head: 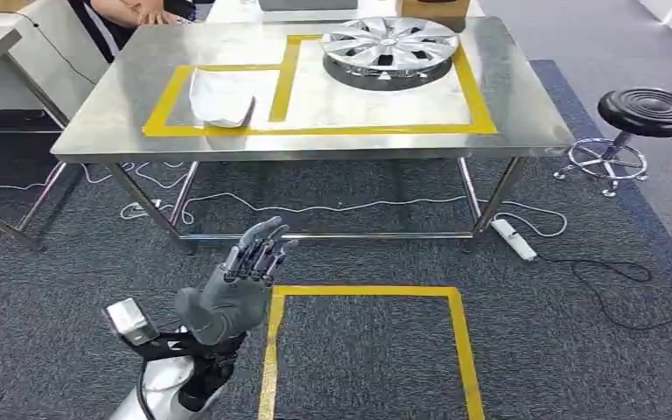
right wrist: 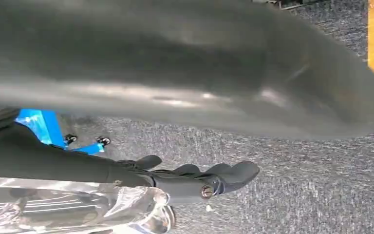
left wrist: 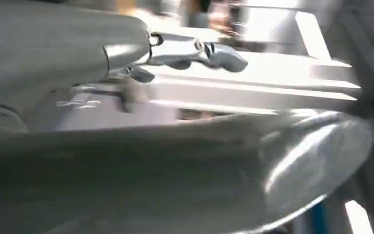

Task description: Take the parts from the cabinet and place them on the table.

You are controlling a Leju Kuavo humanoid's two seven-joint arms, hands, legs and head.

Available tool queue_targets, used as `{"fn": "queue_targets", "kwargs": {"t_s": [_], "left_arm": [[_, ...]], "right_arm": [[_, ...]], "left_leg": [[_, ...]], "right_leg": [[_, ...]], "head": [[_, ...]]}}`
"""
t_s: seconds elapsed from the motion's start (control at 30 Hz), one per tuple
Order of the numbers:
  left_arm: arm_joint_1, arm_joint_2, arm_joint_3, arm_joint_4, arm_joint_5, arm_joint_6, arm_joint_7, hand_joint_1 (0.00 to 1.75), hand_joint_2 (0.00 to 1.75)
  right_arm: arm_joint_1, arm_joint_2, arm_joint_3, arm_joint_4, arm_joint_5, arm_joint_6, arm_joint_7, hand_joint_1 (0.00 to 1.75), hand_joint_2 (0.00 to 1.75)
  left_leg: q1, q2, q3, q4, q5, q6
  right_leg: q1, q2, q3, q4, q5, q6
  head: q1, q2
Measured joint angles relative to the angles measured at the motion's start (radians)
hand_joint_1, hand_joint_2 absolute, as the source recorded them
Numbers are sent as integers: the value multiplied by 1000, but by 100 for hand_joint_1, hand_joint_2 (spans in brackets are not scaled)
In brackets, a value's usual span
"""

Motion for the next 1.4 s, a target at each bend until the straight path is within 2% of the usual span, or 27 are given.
{"fn": "queue_targets", "kwargs": {"t_s": [0.03,0.07,0.1,0.2,0.27,0.3,0.37,0.4,0.43,0.47,0.53,0.57,0.6,0.63,0.7,0.77,0.8,0.9,0.93,0.97,1.0,1.07,1.1,1.17,1.27,1.3,1.4], "left_arm": [[-3,4,17,43,-27,23,-8,0,0],[-10,9,33,77,-52,50,-16,0,0],[-22,11,56,144,-90,103,-25,0,0],[-79,17,143,366,-101,219,-57,0,0],[-118,21,231,534,-79,298,-78,0,0],[-133,23,266,596,-71,326,-89,0,0],[-149,31,335,743,-80,396,-96,0,0],[-149,34,354,799,-97,462,-85,0,0],[-149,39,371,853,-114,525,-61,0,0],[-146,42,389,908,-132,586,-27,0,0],[-141,47,409,980,-137,640,23,0,0],[-141,48,422,1008,-128,641,49,0,0],[-139,52,442,1038,-113,637,74,0,0],[-135,54,455,1062,-109,635,98,0,0],[-123,58,476,1107,-114,657,161,0,0],[-110,68,488,1140,-134,713,239,0,0],[-105,69,489,1156,-158,752,297,0,0],[-85,77,469,1198,-268,823,564,0,0],[-76,80,461,1207,-282,827,599,0,0],[-70,82,456,1214,-287,828,611,0,0],[-69,84,451,1219,-294,828,625,0,0],[-73,87,435,1226,-323,820,696,0,0],[-76,89,419,1233,-337,794,777,0,0],[-81,89,405,1240,-345,732,903,0,0],[-71,93,386,1247,-348,700,965,0,0],[-72,95,383,1248,-350,698,966,0,0],[-72,97,374,1252,-354,694,972,0,0]], "right_arm": [[0,0,0,0,1,-2,-1,0,0],[0,0,0,0,1,-4,-3,0,0],[-1,0,0,0,3,-9,-6,0,0],[-1,1,0,0,5,-14,-32,0,0],[-1,3,1,0,8,-13,-61,0,0],[0,3,1,0,10,-13,-74,0,0],[1,4,2,0,13,-13,-99,0,0],[2,4,2,0,13,-11,-105,0,0],[4,5,2,0,11,-3,-105,0,0],[6,5,2,0,5,0,-100,0,0],[6,5,1,0,-8,3,-98,0,0],[5,5,1,0,-14,7,-99,0,0],[2,8,1,0,-18,10,-100,0,0],[1,9,1,0,-19,12,-106,0,0],[4,9,0,0,-19,13,-120,0,0],[6,9,0,0,-14,21,-139,0,0],[4,9,0,0,-8,31,-143,0,0],[3,9,1,0,3,63,-126,0,0],[4,9,1,0,2,66,-121,0,0],[5,9,1,0,3,69,-118,0,0],[4,9,1,0,2,72,-117,0,0],[-1,9,1,0,-12,94,-100,0,0],[-6,8,-2,0,-36,123,-88,0,0],[-8,8,-9,0,-44,152,-90,0,0],[-7,8,-13,0,-45,160,-92,0,0],[-7,8,-14,0,-46,160,-92,0,0],[-10,8,-14,0,-48,162,-93,0,0]], "left_leg": [[0,0,49,-90,40,4],[0,0,92,-169,60,8],[-4,0,113,-203,50,11],[-6,-1,99,-209,48,24],[3,2,100,-216,56,38],[3,3,99,-215,57,42],[2,3,95,-214,59,45],[2,3,94,-214,59,45],[2,3,94,-214,59,45],[2,3,95,-213,58,45],[4,0,97,-209,55,41],[4,-2,97,-206,52,36],[-5,-2,92,-200,48,29],[-4,-3,90,-198,50,25],[-1,-2,89,-200,53,17],[2,-2,86,-189,35,3],[1,-2,66,-147,3,-1],[4,-2,-49,97,-107,-8],[4,-2,-66,129,-108,-7],[4,-2,-59,112,-83,-7],[4,-2,-32,57,-44,-5],[6,-1,58,-114,37,-3],[6,-1,92,-184,42,-4],[6,-6,89,-189,37,9],[8,-3,89,-193,47,32],[8,-4,88,-193,47,38],[6,-3,87,-193,47,44]], "right_leg": [[0,1,1,0,1,2],[0,2,1,0,2,4],[6,3,-6,2,3,10],[4,2,-10,-2,13,26],[5,0,-24,17,-6,36],[4,-1,-47,68,-41,39],[3,-1,-128,251,-123,44],[3,-1,-157,317,-144,46],[2,-1,-167,335,-141,45],[2,-1,-151,305,-114,45],[0,-2,-61,123,-22,43],[-2,-2,-18,37,6,43],[2,2,-1,16,-13,39],[1,4,-7,18,-7,29],[6,6,-12,23,-8,20],[-1,4,-11,17,-3,5],[-1,4,-12,17,-3,-1],[0,2,-15,17,-3,-4],[0,2,-15,17,-2,-4],[0,2,-15,17,-2,-4],[0,2,-15,17,-2,-3],[-2,2,-12,17,-1,2],[7,3,-15,22,-2,10],[7,5,-20,22,1,20],[2,3,-25,23,-2,39],[2,0,-37,57,-31,43],[2,0,-140,293,-145,50]], "head": [[-1,0],[-1,0],[0,0],[3,0],[3,0],[8,0],[9,0],[11,0],[11,0],[11,0],[11,0],[12,0],[12,0],[8,0],[10,0],[10,0],[3,0],[1,0],[1,0],[0,0],[1,0],[1,0],[0,0],[2,0],[0,0],[7,0],[11,0]]}}
